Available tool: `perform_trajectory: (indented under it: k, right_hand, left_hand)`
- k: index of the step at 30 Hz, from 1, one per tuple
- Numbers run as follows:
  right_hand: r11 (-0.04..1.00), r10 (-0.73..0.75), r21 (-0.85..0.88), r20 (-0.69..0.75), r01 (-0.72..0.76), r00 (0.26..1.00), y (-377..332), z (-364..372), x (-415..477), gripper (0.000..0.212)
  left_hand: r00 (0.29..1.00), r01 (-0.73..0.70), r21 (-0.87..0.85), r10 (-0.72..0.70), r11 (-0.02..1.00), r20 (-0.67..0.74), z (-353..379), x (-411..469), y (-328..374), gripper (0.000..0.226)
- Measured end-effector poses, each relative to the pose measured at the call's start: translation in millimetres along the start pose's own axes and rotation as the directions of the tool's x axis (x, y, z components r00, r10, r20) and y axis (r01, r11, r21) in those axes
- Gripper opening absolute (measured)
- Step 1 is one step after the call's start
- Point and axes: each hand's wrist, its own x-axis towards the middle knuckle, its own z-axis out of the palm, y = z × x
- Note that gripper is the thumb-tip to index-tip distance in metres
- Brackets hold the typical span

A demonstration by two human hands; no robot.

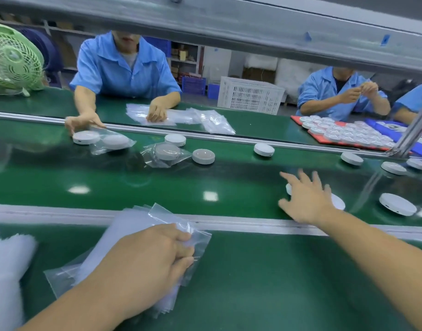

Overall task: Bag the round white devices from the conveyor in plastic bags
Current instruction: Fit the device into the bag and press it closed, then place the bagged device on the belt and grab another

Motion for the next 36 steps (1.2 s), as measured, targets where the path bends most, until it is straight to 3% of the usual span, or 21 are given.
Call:
perform_trajectory:
  k: [3,6,8,10,13,18,20,23,26,29,32,33,36]
  right_hand:
    - [0.995,0.000,0.100,0.072,-0.007,0.997,44.6,-2.1,26.3,0.045]
    - [0.992,-0.065,0.103,-0.091,0.075,0.994,40.9,-2.8,26.0,0.031]
    - [0.942,-0.200,0.225,-0.216,0.248,0.956,19.4,-3.0,7.6,0.028]
    - [0.798,-0.417,0.292,-0.364,0.527,0.833,-8.7,-0.9,-26.5,0.029]
    - [0.525,-0.688,0.179,-0.487,0.832,0.538,-41.2,8.8,-81.9,0.024]
    - [0.390,-0.666,0.212,-0.607,0.896,0.433,-77.2,15.2,-130.2,0.018]
    - [0.385,-0.565,0.274,-0.684,0.881,0.460,-87.9,16.0,-139.3,0.019]
    - [0.337,-0.324,0.536,-0.706,0.774,0.629,-98.9,18.6,-149.8,0.020]
    - [0.328,-0.226,0.678,-0.619,0.657,0.752,-99.8,15.2,-153.9,0.014]
    - [0.355,-0.326,0.785,-0.404,0.507,0.855,-94.5,12.2,-156.0,0.017]
    - [0.126,-0.355,0.969,-0.156,0.213,0.922,-99.6,10.6,-156.7,0.025]
    - [0.095,-0.328,0.982,-0.123,0.162,0.937,-102.4,10.0,-154.2,0.021]
    - [0.198,-0.198,0.959,-0.164,0.203,0.966,-104.2,0.9,-130.0,0.015]
  left_hand:
    - [0.998,0.041,-0.019,-0.042,0.999,-0.038,-2.3,-1.6,2.1,0.032]
    - [0.991,0.094,-0.038,-0.097,0.995,-0.097,-1.4,-1.8,0.2,0.033]
    - [0.979,0.128,-0.070,-0.138,0.989,-0.150,0.9,-0.7,-3.8,0.033]
    - [0.966,0.152,-0.120,-0.173,0.981,-0.192,1.8,0.9,-7.1,0.033]
    - [0.953,0.175,-0.192,-0.215,0.966,-0.215,0.7,3.2,-7.4,0.036]
    - [0.950,0.158,-0.469,-0.264,0.869,-0.169,-5.9,4.2,7.6,0.015]
    - [0.969,0.115,-0.632,-0.226,0.766,-0.097,-9.3,6.2,17.0,0.015]
    - [0.998,0.046,-0.788,-0.062,0.614,0.010,-14.6,4.1,27.3,0.033]
    - [0.996,-0.033,-0.677,-0.032,0.735,-0.083,-9.5,0.9,28.4,0.052]
    - [0.950,-0.096,-0.655,-0.127,0.750,-0.285,-5.6,0.9,35.5,0.031]
    - [0.889,-0.125,-0.711,-0.241,0.692,-0.390,-2.9,2.4,38.7,0.025]
    - [0.882,-0.116,-0.721,-0.262,0.684,-0.391,-2.0,3.4,38.2,0.028]
    - [0.892,-0.066,-0.640,-0.242,0.765,-0.381,0.5,4.0,34.8,0.038]
